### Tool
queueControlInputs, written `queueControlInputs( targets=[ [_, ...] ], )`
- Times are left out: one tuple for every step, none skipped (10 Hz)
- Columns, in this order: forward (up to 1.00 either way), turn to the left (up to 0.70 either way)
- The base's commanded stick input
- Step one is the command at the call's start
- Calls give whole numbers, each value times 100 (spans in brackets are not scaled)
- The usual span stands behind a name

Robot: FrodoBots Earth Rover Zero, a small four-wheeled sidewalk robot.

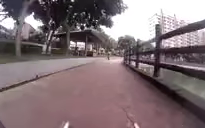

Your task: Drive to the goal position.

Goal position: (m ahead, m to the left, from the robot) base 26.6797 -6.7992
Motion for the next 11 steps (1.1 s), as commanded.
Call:
queueControlInputs(
  targets=[
    [70, 0],
    [70, -4],
    [70, -10],
    [70, -17],
    [70, -24],
    [70, -31],
    [70, -35],
    [70, -35],
    [70, -35],
    [70, -35],
    [70, -35]
  ],
)
